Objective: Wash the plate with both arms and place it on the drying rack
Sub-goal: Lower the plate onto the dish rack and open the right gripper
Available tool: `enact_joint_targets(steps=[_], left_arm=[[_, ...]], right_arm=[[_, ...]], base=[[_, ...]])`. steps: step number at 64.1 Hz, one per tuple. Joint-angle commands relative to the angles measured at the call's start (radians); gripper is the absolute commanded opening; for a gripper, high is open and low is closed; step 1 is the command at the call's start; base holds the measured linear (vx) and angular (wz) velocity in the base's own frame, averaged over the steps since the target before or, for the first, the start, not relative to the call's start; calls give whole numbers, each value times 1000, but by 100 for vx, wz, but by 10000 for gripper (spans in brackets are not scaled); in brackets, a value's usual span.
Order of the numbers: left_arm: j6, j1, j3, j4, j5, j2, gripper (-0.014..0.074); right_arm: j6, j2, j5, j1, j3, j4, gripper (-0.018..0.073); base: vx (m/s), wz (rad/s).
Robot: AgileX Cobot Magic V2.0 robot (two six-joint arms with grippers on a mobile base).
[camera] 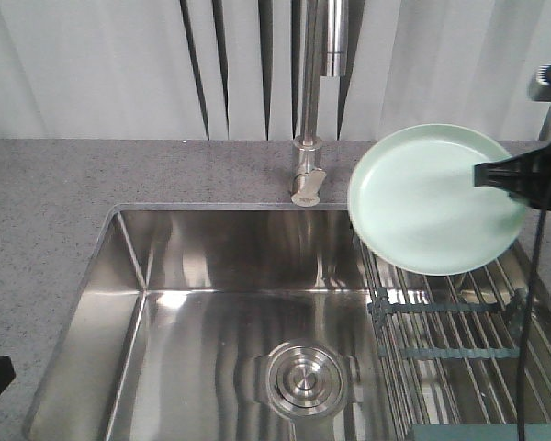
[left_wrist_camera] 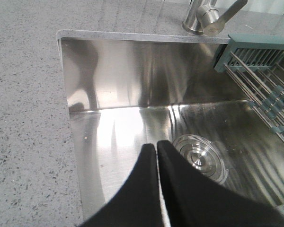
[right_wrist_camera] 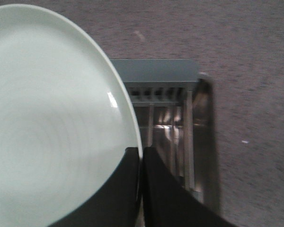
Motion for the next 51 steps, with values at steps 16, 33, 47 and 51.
enact_joint_targets(steps=[16,33,47,51], left_arm=[[-8,1,-28,-28,-51,3,-6],[-8,1,-28,-28,-51,3,-6],[-8,1,-28,-28,-51,3,-6],[-8,1,-28,-28,-51,3,-6]], right_arm=[[-87,39,-24,-132,-32,-66,6],[-120,195,-35,-105,-32,-63,6],[-124,281,-40,-77,-32,-69,6],[-122,296,-40,-70,-32,-82,6]], base=[[0,0],[0,0],[0,0],[0,0]])
